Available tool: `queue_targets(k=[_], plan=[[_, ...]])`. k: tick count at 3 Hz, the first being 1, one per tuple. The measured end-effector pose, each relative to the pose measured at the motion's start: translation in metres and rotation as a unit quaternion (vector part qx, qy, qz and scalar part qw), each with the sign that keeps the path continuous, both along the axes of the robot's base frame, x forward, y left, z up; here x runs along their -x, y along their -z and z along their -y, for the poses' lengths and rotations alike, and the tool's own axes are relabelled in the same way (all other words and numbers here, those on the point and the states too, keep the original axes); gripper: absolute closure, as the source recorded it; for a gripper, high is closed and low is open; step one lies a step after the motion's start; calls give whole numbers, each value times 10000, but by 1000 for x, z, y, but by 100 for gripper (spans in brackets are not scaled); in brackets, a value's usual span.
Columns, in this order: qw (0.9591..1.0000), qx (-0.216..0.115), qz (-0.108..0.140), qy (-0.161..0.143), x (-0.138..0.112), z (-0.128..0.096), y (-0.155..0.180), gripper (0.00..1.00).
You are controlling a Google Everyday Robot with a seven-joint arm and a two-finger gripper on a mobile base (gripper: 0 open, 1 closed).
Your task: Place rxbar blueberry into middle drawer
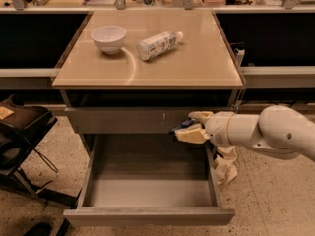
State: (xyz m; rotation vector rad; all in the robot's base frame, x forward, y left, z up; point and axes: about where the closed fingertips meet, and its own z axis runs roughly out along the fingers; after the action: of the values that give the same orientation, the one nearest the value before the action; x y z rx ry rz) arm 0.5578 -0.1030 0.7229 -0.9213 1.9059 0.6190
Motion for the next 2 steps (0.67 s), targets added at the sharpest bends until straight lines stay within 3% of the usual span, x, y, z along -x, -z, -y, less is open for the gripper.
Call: queue_targets(k=[1,2], plan=[[9986,-62,-512,-133,14,-19,71,100],[9942,-36,-1053,-215,21,-34,154,100]])
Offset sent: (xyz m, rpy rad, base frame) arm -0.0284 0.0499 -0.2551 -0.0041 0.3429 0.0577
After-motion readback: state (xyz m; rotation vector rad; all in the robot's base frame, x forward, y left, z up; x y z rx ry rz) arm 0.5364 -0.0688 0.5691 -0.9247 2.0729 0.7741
